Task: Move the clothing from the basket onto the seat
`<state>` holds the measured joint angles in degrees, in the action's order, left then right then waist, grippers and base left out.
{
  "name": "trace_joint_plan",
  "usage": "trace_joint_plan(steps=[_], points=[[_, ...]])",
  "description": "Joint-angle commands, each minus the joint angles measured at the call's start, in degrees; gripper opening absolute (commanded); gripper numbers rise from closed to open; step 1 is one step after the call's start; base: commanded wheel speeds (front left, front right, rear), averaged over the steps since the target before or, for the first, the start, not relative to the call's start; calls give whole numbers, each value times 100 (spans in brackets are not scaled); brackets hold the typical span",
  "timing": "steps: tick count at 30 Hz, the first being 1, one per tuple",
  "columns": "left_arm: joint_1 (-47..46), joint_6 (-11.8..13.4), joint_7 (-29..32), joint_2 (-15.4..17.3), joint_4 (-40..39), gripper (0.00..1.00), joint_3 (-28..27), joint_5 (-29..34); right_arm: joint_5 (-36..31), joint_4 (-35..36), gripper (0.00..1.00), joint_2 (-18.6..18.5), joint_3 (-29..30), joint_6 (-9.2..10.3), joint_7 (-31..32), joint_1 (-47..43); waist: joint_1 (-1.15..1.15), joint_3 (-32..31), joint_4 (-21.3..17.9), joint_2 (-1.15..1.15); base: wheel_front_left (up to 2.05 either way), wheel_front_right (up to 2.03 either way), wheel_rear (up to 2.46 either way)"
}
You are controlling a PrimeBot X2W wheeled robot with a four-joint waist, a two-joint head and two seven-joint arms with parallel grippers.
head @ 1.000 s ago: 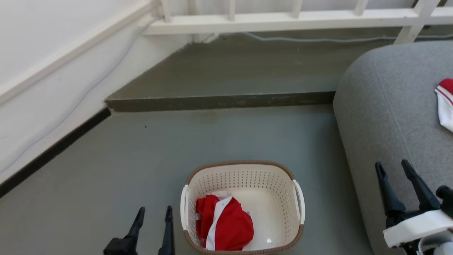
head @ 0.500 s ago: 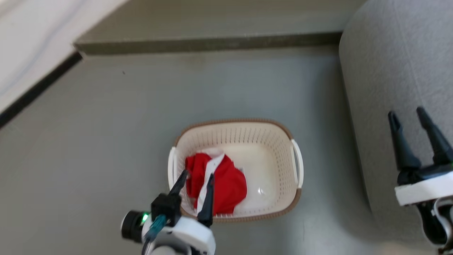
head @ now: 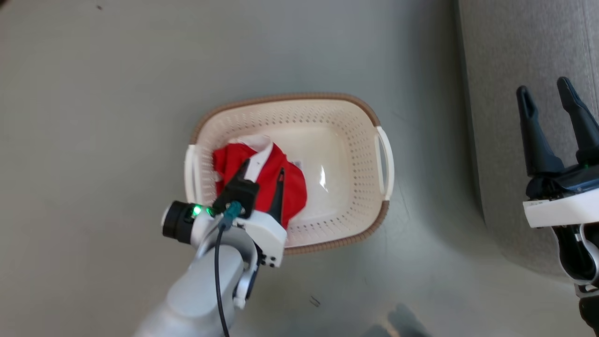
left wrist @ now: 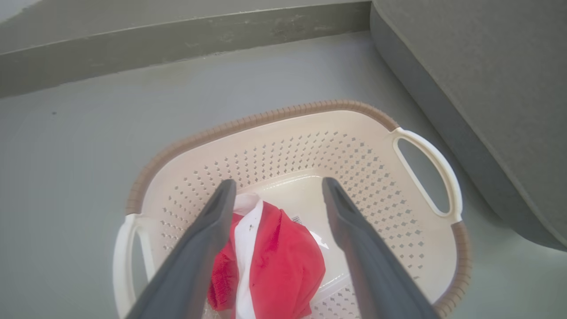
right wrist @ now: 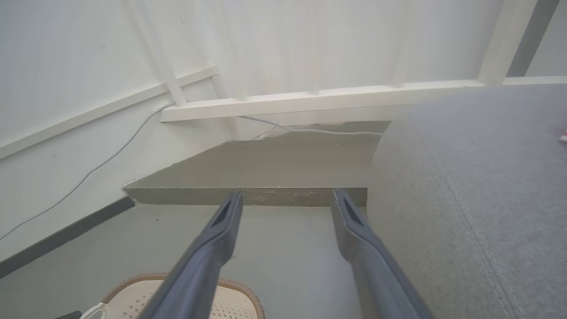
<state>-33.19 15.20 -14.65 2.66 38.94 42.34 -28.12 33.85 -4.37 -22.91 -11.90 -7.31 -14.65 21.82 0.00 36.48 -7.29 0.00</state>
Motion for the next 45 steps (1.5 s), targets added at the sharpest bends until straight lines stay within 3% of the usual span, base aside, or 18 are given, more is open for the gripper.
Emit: trace_joint_plan(steps=[1,5,9,20,30,44,45], points=[[-220,60,-35,21,226,100,46,-114,90,170,100,-92,-107,-18,-35,-14,0,282,-214,0,0,0,0],[-889,130,202,21,1152,100,508,-631,145,231,100,-14,-265,-18,-35,173,0,558,-427,0,0,0,0],[-1282,118,846,21,1712,100,895,-965,197,252,100,69,-402,-18,-35,285,0,715,-588,0,0,0,0],[-2013,329,2418,21,2100,100,1855,-1826,308,212,100,286,-786,-18,-35,443,0,1063,-943,0,0,0,0],[-2307,602,2819,21,2330,100,2295,-2094,395,175,100,430,-930,-18,-35,492,0,1266,-1212,0,0,0,0],[-2532,863,2560,21,2844,100,2540,-2306,472,166,100,574,-886,-18,-35,609,0,1619,-1470,0,0,0,0],[-2529,856,2546,21,2857,78,2555,-2322,479,154,100,577,-882,-18,-35,620,0,1623,-1470,0,0,0,0]])
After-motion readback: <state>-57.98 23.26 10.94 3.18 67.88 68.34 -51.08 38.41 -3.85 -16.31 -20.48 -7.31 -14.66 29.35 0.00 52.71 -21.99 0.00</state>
